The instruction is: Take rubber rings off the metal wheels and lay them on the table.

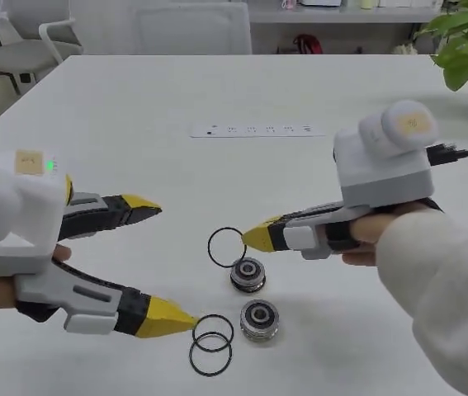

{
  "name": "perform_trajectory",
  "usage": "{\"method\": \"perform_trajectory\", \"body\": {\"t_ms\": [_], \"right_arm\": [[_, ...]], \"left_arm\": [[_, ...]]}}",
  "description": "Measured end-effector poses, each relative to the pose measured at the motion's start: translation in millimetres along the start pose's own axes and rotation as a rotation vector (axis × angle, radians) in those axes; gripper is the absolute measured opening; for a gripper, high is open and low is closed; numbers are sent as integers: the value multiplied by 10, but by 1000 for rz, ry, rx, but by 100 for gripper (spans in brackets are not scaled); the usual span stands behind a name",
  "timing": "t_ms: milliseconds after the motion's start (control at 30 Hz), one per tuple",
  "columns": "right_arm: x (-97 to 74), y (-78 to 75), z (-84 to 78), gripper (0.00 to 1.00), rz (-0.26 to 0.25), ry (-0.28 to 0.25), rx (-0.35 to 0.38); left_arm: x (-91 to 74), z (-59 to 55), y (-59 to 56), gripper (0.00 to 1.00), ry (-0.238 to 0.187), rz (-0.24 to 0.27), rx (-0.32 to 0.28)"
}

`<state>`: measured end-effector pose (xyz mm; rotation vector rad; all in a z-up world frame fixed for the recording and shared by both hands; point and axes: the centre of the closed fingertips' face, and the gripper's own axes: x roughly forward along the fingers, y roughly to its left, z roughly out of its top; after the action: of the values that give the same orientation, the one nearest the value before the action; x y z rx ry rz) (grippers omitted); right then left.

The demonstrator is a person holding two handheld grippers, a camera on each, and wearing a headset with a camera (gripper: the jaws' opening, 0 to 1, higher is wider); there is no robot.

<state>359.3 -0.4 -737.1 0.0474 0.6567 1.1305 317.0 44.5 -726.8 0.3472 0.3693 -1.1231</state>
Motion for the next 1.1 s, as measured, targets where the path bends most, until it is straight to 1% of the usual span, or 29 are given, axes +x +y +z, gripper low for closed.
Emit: {"method": "perform_trajectory", "body": {"t_ms": [333,500,600,633,700,800,867,1000,1100], "right_arm": [[111,115,-153,0,42,62,4],[149,166,-205,0,58,84,1],[170,184,-233,0,67,92,1],[182,196,-245,0,72,95,3],[205,225,-269,0,81,103,7],[235,258,-314,0,86,119,2],[253,283,-342,0,92,129,1],[289,333,-397,0,102,148,-6],[318,347,-446,0,106,163,-11]], "left_arm": [[-80,-157,-90,92,21,-13,-30],[-145,-220,-128,92,20,-3,-48],[-174,-297,-200,92,20,-5,-69],[-177,-334,-239,92,27,-10,-80],[-174,-366,-309,92,31,-24,-82],[-161,-397,-364,92,48,-42,-82],[-162,-393,-353,92,50,-41,-75],[-173,-375,-331,92,37,-31,-85],[-171,-393,-343,92,43,-33,-88]]}}
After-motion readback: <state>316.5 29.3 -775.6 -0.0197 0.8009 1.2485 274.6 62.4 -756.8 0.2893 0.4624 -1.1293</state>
